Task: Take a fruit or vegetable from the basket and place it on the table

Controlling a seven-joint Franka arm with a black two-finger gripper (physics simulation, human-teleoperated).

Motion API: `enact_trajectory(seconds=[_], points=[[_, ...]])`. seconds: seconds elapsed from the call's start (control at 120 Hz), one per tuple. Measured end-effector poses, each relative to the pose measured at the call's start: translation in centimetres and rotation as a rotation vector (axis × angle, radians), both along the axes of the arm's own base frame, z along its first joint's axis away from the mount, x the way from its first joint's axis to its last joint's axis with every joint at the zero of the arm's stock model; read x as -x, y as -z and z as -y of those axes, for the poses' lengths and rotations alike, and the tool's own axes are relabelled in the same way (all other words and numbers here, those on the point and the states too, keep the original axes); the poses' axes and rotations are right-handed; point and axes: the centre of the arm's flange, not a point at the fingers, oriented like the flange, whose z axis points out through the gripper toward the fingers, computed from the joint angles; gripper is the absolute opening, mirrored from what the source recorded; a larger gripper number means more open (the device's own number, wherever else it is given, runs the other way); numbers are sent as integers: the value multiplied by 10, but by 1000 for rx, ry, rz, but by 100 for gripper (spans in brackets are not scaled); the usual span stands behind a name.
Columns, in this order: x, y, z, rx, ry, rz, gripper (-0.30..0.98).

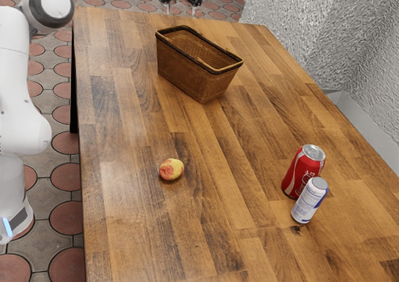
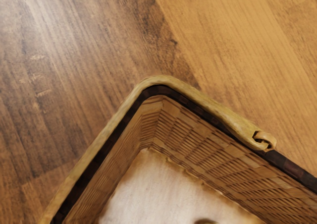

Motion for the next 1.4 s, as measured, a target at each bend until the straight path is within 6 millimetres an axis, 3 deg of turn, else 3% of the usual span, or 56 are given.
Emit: enact_trajectory(seconds=[0.092,0.167,0.208,0.233,0.267,0.325,0.367,0.433,0.492,0.642,0.85,0.958,1.075,1.158,1.292,1.4], points=[[30,-91,33,-117,-50,57,69],[49,-174,98,-235,-52,122,69],[53,-200,126,-274,-47,145,68],[45,-194,131,-260,-30,139,68],[32,-171,119,-211,-13,121,68],[12,-105,69,-90,-14,68,68],[8,-70,38,-45,-39,36,69],[2,-31,12,7,-56,11,69],[-8,-8,6,42,-52,-2,69],[-28,29,3,83,-58,-29,69],[-79,63,45,120,-3,-50,69],[-86,79,54,142,2,-76,69],[-71,94,40,159,-39,-134,69],[-70,98,49,144,-48,-190,69],[-85,107,75,122,-32,-243,69],[-91,118,76,116,-40,-258,69]])
